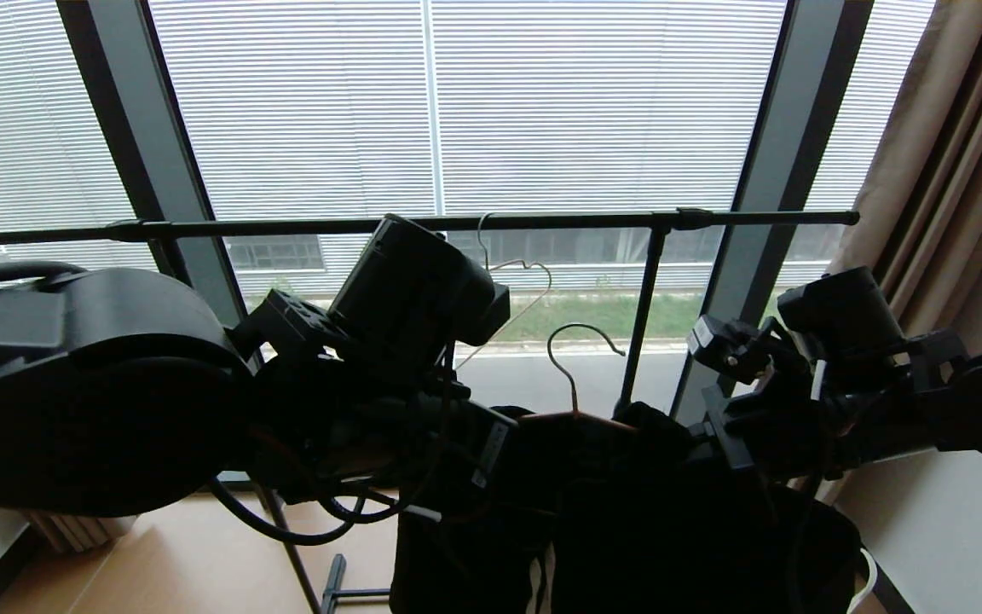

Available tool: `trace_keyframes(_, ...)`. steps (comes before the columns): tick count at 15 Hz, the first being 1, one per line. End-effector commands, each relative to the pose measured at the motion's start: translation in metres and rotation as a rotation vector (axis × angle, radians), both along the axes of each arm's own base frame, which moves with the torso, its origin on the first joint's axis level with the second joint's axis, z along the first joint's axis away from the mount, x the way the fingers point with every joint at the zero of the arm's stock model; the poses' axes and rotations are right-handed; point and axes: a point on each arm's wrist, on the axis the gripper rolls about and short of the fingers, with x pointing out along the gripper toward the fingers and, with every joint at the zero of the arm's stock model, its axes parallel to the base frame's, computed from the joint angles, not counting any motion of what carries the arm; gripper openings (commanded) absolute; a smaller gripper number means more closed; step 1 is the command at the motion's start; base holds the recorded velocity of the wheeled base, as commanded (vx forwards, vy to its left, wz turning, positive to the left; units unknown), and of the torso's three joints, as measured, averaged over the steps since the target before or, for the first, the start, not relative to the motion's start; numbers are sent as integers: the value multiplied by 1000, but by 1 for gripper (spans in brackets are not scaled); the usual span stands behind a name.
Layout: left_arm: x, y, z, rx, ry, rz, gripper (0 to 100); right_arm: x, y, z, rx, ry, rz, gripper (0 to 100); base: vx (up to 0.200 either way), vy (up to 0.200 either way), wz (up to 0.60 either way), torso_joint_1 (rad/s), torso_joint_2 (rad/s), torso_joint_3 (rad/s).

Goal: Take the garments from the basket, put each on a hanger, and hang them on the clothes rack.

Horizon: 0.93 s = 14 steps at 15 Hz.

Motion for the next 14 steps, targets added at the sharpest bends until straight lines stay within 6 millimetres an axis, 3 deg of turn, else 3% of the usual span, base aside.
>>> trace_keyframes(1, -7, -1, 2, -2, -6, -21, 0, 1, 0, -1, 11, 11, -13, 0, 0, 0, 0, 0, 0, 0)
trace_keyframes(14, -11, -8, -5, 24, 5, -52, 0, -4, 0, -16, 212, -45, 41, 0, 0, 0, 0, 0, 0, 0)
